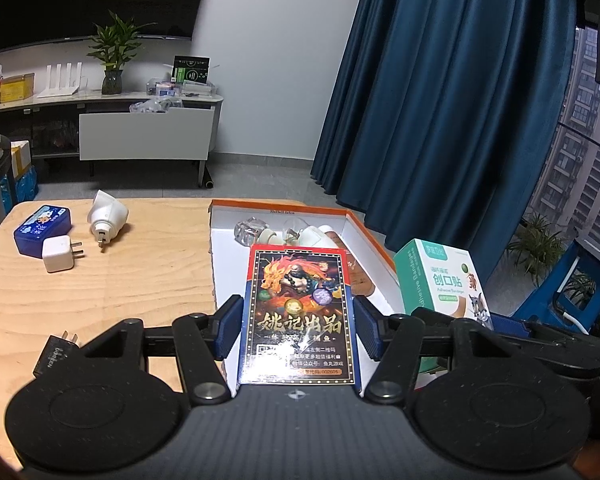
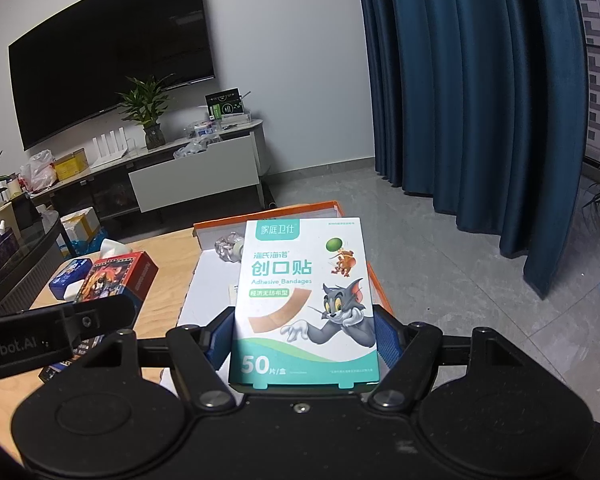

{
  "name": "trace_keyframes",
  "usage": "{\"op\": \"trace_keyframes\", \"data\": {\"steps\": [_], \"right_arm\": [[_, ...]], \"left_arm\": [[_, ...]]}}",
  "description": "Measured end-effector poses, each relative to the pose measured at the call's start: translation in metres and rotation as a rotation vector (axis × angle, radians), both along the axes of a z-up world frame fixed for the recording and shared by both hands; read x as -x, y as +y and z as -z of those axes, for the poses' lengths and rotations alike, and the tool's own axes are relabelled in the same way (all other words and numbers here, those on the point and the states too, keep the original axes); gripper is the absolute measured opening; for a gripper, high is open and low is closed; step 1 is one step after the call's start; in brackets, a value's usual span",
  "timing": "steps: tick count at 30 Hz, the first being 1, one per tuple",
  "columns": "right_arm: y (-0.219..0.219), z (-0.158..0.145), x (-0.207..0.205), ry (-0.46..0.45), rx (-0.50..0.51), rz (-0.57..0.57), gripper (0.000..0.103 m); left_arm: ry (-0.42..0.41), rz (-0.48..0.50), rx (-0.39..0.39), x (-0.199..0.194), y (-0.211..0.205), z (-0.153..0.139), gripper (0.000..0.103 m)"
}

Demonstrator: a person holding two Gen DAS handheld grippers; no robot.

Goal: Organize rigid objects
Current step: 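Lower the card box with the left tool while the right tool lowers the bandage box toward the box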

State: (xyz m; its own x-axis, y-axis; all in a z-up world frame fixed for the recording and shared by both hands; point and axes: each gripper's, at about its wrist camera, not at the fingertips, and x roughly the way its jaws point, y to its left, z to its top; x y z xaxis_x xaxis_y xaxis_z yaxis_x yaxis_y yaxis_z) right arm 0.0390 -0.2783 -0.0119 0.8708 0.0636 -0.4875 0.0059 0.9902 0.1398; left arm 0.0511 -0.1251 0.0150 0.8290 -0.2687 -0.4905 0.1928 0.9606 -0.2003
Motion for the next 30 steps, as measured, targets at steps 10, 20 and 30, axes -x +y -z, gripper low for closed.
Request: {"op": "trace_keyframes", "data": {"steps": [10,20,30], "right_arm": [[-0.004,-0.005,-0.035,0.028,0.014,-0.015,0.084],[-0.01,-0.005,-0.066,0.062,0.011,-0.008,0.084],[-0.015,-0.006,-0.081,0.101,0.007,0.007,0.084]], "left_arm": [[0.032,-0.005,-0.001,-0.02,0.006,0.009,0.06],[0.078,-0.003,-0.007,-0.038,0.009,0.017,0.06],[0.102,0.028,-0.01,-0.048,0.0,0.018,0.06]]}}
